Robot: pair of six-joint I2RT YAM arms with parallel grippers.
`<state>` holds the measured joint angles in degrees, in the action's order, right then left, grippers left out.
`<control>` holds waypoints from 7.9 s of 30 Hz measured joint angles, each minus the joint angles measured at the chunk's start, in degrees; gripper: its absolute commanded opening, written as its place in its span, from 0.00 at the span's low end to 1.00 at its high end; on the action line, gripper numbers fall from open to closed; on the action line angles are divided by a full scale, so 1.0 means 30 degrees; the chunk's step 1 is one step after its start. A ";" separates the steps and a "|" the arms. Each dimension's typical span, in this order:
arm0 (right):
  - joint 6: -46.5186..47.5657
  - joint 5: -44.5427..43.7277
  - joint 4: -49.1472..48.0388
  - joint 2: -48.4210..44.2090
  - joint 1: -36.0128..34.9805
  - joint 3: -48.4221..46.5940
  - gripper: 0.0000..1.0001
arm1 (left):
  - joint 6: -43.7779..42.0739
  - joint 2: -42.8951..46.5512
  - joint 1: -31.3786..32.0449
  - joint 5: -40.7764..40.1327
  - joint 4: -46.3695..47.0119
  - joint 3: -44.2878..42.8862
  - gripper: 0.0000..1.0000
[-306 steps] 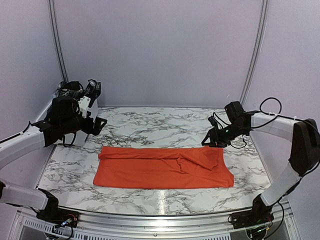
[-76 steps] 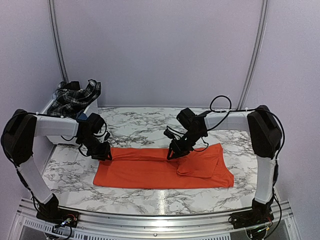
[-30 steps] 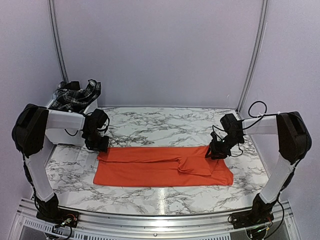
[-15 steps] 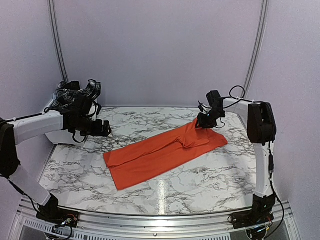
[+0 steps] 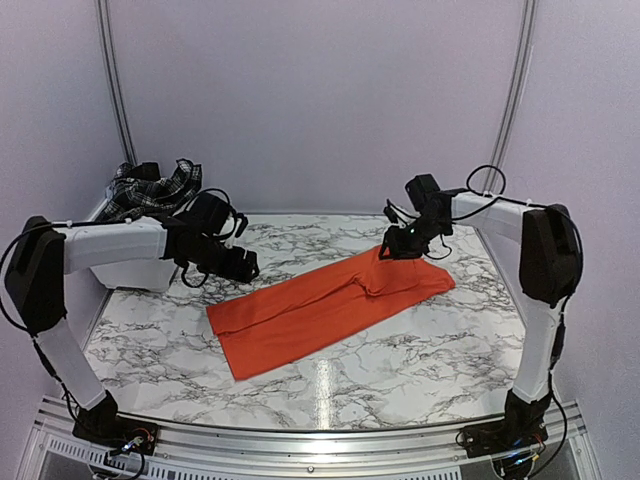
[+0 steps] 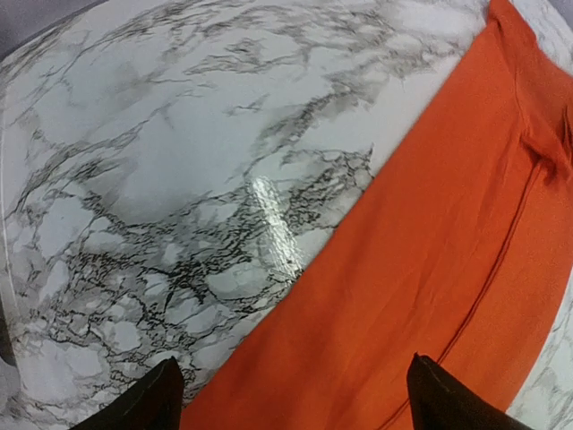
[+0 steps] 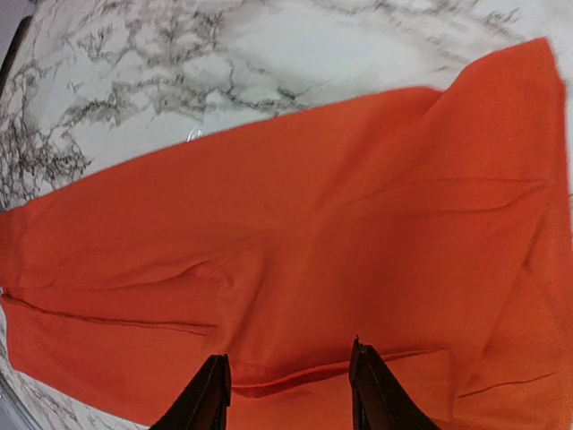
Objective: Fold and stack the mixed laundry pile
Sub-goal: Rotate the rectangle-folded T-shirt at the center of the board, then pick up the rectangle-folded T-shirt from the center of the board, then fold the rectangle-folded T-shirt at the center of the board, then smooth out the 2/3-rectangle-folded T-shirt at the center of the board.
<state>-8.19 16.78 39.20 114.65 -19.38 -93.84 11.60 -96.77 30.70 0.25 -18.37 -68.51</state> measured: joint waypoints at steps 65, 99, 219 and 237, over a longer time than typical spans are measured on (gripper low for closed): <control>-0.1377 -0.0138 -0.2113 0.6426 -0.2390 -0.3898 0.39 | 0.4699 -0.4962 0.5676 -0.0838 -0.2973 -0.3672 0.50; -0.7133 0.5260 -0.5187 -1.2706 -0.4692 2.0181 0.51 | 1.3748 0.1698 1.0433 0.1056 0.3410 0.7825 0.45; -0.5180 0.6076 -0.6681 -0.0699 0.0998 0.6521 0.69 | 0.6943 -1.0710 0.0801 0.5552 -0.0423 -1.0309 0.62; -0.3716 0.5836 -0.6433 -0.2142 -0.3636 0.6980 0.36 | 0.6127 -0.6258 0.0233 0.5413 -0.0415 -0.6586 0.61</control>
<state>-19.33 34.28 19.90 108.22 -30.28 -72.90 29.98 -115.55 31.40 16.49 -19.62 -88.27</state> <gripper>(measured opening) 0.372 0.611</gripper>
